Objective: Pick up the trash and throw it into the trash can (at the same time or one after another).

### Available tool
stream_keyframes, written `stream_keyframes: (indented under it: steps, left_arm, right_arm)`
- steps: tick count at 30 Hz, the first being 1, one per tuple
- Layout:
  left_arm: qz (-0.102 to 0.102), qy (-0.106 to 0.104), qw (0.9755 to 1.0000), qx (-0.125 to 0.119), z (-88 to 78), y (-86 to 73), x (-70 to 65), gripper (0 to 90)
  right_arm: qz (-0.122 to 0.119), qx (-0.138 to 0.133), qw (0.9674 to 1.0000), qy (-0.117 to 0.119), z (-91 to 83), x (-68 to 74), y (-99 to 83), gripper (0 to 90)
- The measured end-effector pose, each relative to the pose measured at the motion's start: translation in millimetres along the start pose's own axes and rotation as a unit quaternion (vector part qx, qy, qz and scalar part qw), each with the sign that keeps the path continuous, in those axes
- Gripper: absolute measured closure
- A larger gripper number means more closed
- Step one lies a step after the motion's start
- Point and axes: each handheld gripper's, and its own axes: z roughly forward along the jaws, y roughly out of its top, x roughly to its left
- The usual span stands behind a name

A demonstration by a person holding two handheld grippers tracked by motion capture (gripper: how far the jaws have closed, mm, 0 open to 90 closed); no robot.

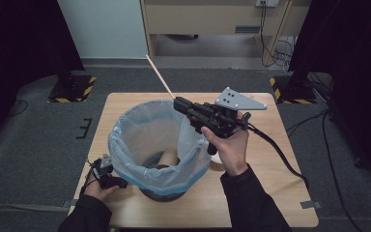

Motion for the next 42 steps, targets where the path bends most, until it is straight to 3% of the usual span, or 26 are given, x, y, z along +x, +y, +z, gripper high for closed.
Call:
stream_keyframes:
  steps: [5,12,15,16,18,19,22,24,27,28,31,33,36,37,38,42]
  left_arm:
    - [0.000,0.000,1.0000,0.000,0.0,0.0,0.0,0.0]
    - [0.000,0.000,1.0000,0.000,0.0,0.0,0.0,0.0]
    - [0.000,0.000,1.0000,0.000,0.0,0.0,0.0,0.0]
    - [0.000,0.000,1.0000,0.000,0.0,0.0,0.0,0.0]
    - [0.000,0.000,1.0000,0.000,0.0,0.0,0.0,0.0]
    - [0.000,0.000,1.0000,0.000,0.0,0.0,0.0,0.0]
    - [0.000,0.000,1.0000,0.000,0.0,0.0,0.0,0.0]
    - [0.000,0.000,1.0000,0.000,0.0,0.0,0.0,0.0]
    - [0.000,0.000,1.0000,0.000,0.0,0.0,-0.1,0.0]
    - [0.000,0.000,1.0000,0.000,0.0,0.0,-0.1,0.0]
    - [0.000,0.000,1.0000,0.000,0.0,0.0,-0.1,0.0]
    - [0.000,0.000,1.0000,0.000,0.0,0.0,0.0,0.0]
    - [0.000,0.000,1.0000,0.000,0.0,0.0,0.0,0.0]
    - [0.000,0.000,1.0000,0.000,0.0,0.0,0.0,0.0]
    - [0.000,0.000,1.0000,0.000,0.0,0.0,0.0,0.0]
    - [0.000,0.000,1.0000,0.000,0.0,0.0,-0.1,0.0]
  right_arm:
    - [-0.004,0.011,0.9999,-0.001,4.9,0.0,-4.6,75.2]
    - [-0.016,-0.010,0.9992,-0.036,-9.9,-7.5,7.2,64.1]
    - [-0.010,-0.021,0.9983,-0.053,-21.5,-18.0,11.9,61.0]
    - [-0.006,-0.029,0.9971,-0.070,-32.6,-27.9,13.2,59.6]
    - [-0.005,-0.030,0.9966,-0.077,-36.4,-31.3,13.0,58.6]
    - [-0.002,-0.030,0.9948,-0.097,-47.8,-42.5,9.9,55.9]
    - [0.005,-0.026,0.9919,-0.125,-63.4,-58.4,1.1,51.9]
    - [0.007,-0.023,0.9912,-0.130,-67.1,-62.8,-1.9,51.4]
    - [0.022,-0.005,0.9860,-0.166,-86.3,-86.6,-24.1,47.3]
    - [0.022,-0.005,0.9860,-0.166,-86.3,-86.6,-24.1,47.3]
    - [0.040,0.015,0.9794,-0.197,-99.2,-109.0,-51.8,43.9]
    - [0.043,0.020,0.9780,-0.203,-101.1,-113.2,-57.7,43.2]
    - [0.056,0.047,0.9715,-0.225,-107.4,-129.9,-84.1,41.8]
    - [0.064,0.071,0.9670,-0.236,-108.7,-140.2,-97.0,39.9]
    - [0.064,0.071,0.9670,-0.236,-108.7,-140.2,-97.0,39.9]
    - [0.072,0.097,0.9611,-0.248,-108.7,-153.4,-117.3,38.4]
